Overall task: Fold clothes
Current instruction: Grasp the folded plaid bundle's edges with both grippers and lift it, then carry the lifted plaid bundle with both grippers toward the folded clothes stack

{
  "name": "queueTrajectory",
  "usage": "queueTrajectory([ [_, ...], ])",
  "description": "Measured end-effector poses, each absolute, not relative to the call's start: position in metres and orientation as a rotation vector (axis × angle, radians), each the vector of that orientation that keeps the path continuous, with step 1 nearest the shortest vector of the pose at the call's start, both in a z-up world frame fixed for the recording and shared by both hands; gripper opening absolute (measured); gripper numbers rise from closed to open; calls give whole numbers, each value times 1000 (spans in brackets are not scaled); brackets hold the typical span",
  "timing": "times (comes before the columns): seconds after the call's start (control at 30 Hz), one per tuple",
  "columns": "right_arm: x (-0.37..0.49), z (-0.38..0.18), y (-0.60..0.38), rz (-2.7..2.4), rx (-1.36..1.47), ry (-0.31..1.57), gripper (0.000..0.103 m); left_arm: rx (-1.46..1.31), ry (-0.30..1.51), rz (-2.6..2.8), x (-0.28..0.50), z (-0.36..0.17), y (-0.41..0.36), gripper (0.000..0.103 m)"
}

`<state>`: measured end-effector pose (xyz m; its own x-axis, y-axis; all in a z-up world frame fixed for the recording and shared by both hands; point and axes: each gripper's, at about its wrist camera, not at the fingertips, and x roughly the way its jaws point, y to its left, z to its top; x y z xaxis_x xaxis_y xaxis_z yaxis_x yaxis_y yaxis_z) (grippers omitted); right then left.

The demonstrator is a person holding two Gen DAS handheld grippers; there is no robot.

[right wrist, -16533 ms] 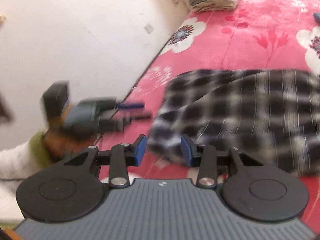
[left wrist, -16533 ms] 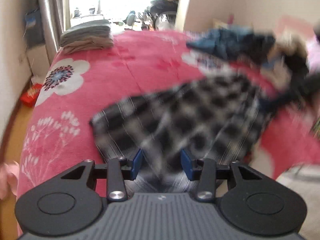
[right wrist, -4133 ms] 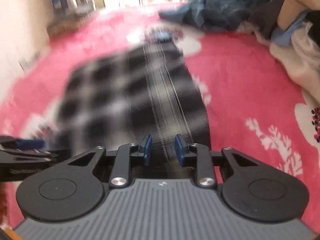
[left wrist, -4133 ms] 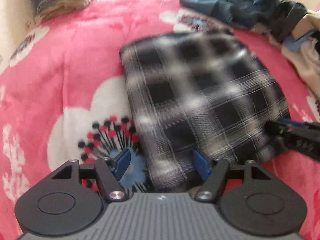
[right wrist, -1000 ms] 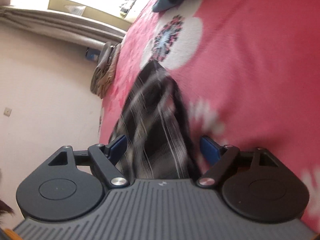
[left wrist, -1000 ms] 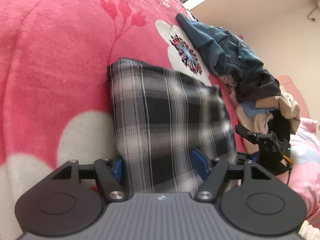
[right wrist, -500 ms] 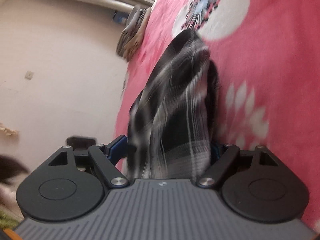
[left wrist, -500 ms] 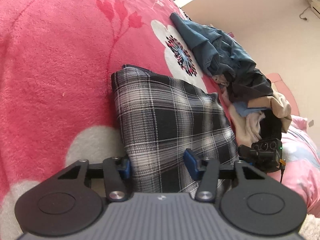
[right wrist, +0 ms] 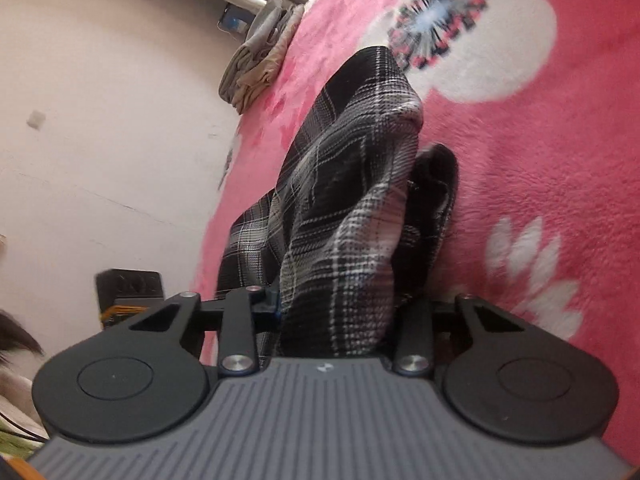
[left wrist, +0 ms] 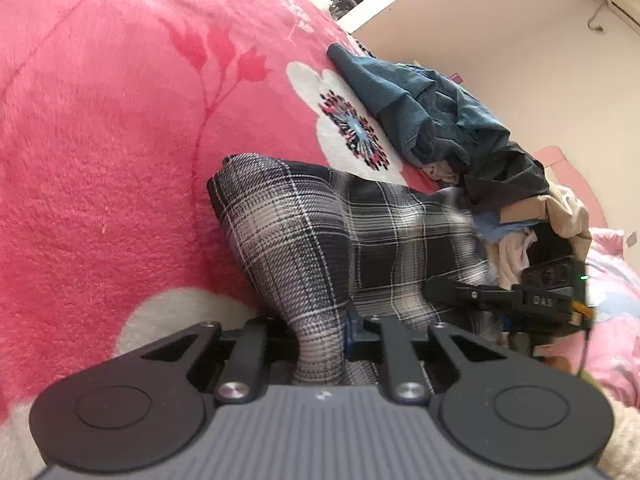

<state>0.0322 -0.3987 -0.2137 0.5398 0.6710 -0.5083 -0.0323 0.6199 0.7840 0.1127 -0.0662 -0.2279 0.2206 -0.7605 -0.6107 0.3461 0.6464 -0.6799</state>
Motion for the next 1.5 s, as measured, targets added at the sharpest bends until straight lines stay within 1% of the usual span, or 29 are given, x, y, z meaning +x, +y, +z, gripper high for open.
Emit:
queueTrajectory([
  [0.23,-1,-156,-371,402,716,880,29,-403,1097,-808,107,-182,-58,14],
  [0.43,-2,-105,-338,367,731,815,29,-373,1053,-771,113,-116,-34,14],
  [0.5,6,-88,-326,366,746,791,29,-343,1040,-749,116,-84,-24,14],
  [0.6,16,-47,-303,394,742,756,29,-270,1005,-719,121,-25,-11,14],
  [0.83,30,67,-267,503,726,698,29,-170,940,-618,116,117,11,14],
  [0.9,32,98,-263,516,715,678,29,-174,929,-579,112,148,11,14],
  [1.0,36,132,-260,556,720,658,29,-220,908,-513,106,179,12,14],
  [1.1,38,157,-256,594,683,621,29,-237,866,-480,100,198,14,15],
  [1.2,42,172,-252,616,637,591,29,-238,847,-475,101,203,19,15],
  [1.37,56,175,-239,582,611,594,29,-249,879,-532,129,202,35,14],
  [1.5,74,175,-217,503,591,583,29,-225,866,-649,166,197,56,14],
])
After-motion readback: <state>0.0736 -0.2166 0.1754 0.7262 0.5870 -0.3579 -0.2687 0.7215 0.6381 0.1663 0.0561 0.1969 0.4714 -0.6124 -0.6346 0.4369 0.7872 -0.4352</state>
